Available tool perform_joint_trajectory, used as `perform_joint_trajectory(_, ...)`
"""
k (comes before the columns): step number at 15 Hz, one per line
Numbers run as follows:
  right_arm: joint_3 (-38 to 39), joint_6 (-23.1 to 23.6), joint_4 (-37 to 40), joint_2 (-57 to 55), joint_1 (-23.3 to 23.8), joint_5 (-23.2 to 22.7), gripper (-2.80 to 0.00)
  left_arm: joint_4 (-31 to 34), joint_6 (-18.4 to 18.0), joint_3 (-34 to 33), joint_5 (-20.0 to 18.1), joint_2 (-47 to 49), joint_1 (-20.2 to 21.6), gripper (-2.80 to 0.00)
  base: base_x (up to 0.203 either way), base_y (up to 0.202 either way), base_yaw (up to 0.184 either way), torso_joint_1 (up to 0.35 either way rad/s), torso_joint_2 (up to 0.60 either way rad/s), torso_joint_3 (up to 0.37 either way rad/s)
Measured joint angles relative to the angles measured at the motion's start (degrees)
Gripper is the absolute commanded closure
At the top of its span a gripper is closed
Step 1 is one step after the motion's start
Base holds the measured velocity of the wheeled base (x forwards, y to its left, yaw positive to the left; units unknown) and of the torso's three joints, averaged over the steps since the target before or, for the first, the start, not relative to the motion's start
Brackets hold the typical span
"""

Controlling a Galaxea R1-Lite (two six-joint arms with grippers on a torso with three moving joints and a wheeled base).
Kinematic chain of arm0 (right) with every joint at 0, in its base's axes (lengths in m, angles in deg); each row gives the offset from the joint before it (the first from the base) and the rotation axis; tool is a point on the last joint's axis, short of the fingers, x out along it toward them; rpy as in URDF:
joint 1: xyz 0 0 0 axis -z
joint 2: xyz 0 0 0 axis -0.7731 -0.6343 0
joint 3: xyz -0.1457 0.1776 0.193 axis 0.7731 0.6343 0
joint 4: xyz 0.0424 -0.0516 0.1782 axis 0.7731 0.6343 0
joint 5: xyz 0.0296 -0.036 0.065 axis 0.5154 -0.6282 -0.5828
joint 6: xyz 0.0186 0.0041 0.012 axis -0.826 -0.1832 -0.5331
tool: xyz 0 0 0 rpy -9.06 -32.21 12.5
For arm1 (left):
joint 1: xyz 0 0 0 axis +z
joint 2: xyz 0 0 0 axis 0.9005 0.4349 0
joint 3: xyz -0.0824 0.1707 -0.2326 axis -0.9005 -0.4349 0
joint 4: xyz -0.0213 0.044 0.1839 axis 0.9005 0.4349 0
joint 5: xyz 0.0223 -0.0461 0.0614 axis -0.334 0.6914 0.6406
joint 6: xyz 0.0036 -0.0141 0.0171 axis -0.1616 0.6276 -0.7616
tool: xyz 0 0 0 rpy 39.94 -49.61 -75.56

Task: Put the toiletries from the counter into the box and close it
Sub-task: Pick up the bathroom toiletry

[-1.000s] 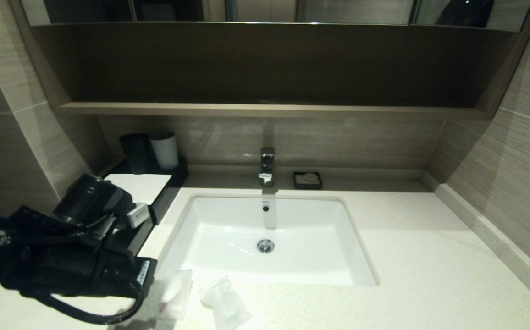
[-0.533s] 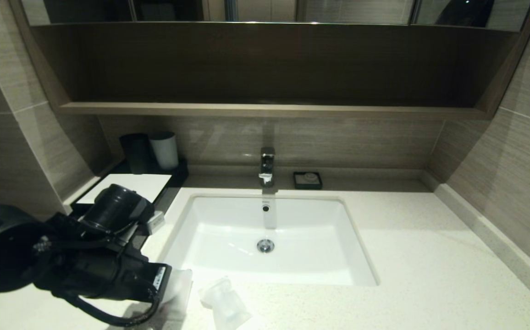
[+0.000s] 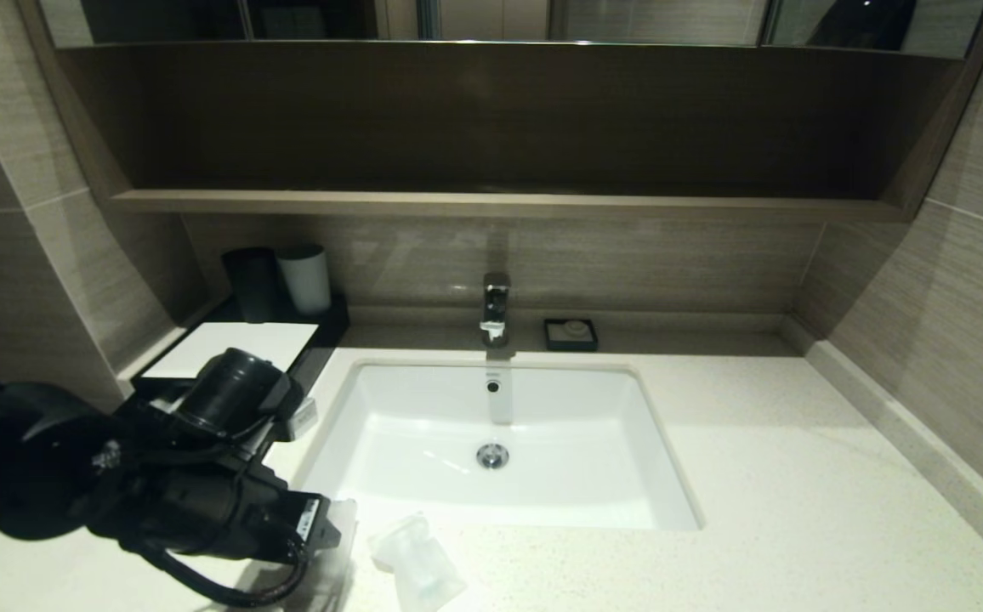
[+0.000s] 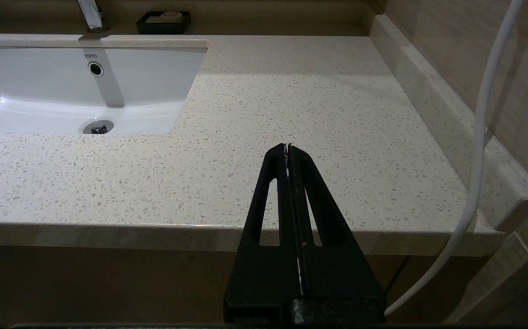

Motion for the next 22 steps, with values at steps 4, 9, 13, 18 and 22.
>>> perform_joint_trajectory(4,0.0,0.0,0.0,0.0,0.0,0.0,0.0,-1.5,0.0,-0.4,0.0,2.0,0.0,-2.8,0.0,0.0,0.0,0.0,0.0,0.0)
perform_joint_trajectory(9,0.0,0.0,0.0,0.0,0.0,0.0,0.0,-1.5,0.0,0.3,0.0,3.5,0.1,-2.8,0.0,0.0,0.0,0.0,0.0,0.0)
perform_joint_trajectory(13,0.0,0.0,0.0,0.0,0.0,0.0,0.0,-1.7,-0.3,0.6,0.2,4.7,0.2,-2.8,0.0,0.0,0.0,0.0,0.0,0.0)
perform_joint_trajectory(18,0.0,0.0,0.0,0.0,0.0,0.0,0.0,-2.3,-2.2,0.7,0.3,6.4,0.4,-2.8,0.0,0.0,0.0,0.0,0.0,0.0)
perform_joint_trajectory(22,0.0,0.0,0.0,0.0,0.0,0.0,0.0,-2.3,-3.0,0.7,0.3,6.8,0.4,-2.8,0.0,0.0,0.0,0.0,0.0,0.0)
